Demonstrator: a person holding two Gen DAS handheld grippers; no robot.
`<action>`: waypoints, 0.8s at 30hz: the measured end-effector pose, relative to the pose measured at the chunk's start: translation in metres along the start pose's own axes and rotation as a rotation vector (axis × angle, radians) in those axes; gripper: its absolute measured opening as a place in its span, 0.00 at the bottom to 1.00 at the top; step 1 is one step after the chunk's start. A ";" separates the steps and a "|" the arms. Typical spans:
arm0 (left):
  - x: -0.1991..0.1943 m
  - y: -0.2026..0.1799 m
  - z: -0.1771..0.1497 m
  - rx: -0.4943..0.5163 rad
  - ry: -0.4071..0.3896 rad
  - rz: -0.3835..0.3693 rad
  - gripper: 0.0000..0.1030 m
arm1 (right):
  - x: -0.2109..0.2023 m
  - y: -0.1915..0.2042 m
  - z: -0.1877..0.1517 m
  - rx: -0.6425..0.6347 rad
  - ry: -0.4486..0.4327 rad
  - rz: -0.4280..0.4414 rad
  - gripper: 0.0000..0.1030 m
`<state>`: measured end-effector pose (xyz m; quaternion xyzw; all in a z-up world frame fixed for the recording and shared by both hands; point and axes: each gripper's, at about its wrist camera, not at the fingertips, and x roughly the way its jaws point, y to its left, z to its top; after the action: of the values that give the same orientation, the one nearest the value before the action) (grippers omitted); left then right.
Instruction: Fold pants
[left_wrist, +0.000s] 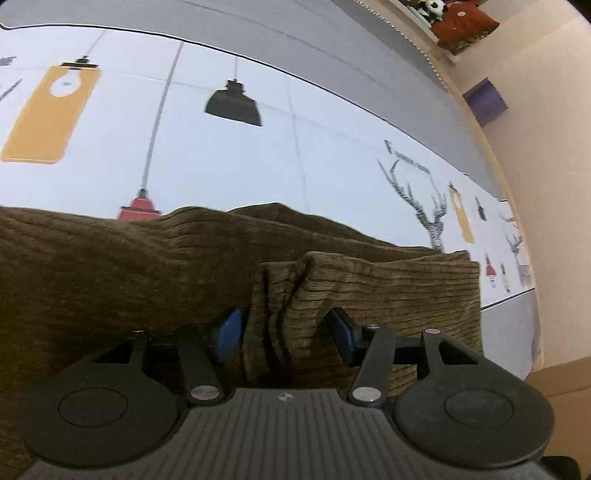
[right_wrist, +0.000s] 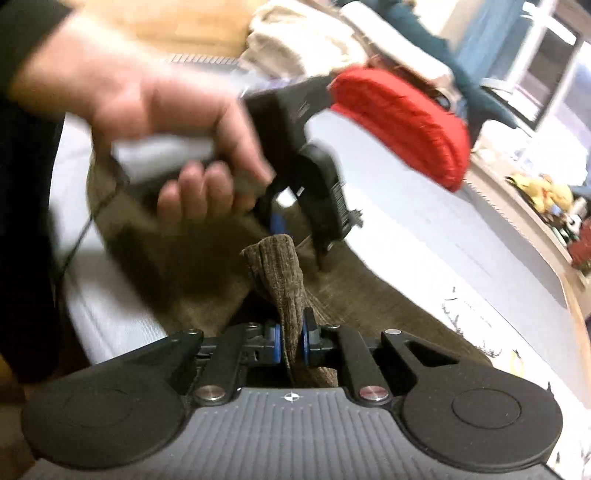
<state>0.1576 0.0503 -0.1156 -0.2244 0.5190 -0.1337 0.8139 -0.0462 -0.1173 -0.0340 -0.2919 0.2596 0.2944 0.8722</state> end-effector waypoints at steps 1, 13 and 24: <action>0.002 -0.002 0.001 0.020 0.016 -0.024 0.32 | -0.002 -0.001 0.000 0.012 -0.007 0.002 0.10; -0.034 -0.019 0.002 0.227 -0.174 0.246 0.36 | 0.020 0.005 -0.009 0.036 0.115 0.147 0.41; -0.033 -0.055 -0.051 0.521 -0.098 0.121 0.36 | 0.011 -0.128 -0.070 0.771 0.273 -0.313 0.54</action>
<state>0.0982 0.0063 -0.0805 0.0177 0.4396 -0.2030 0.8748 0.0265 -0.2440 -0.0439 -0.0169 0.4163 -0.0010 0.9091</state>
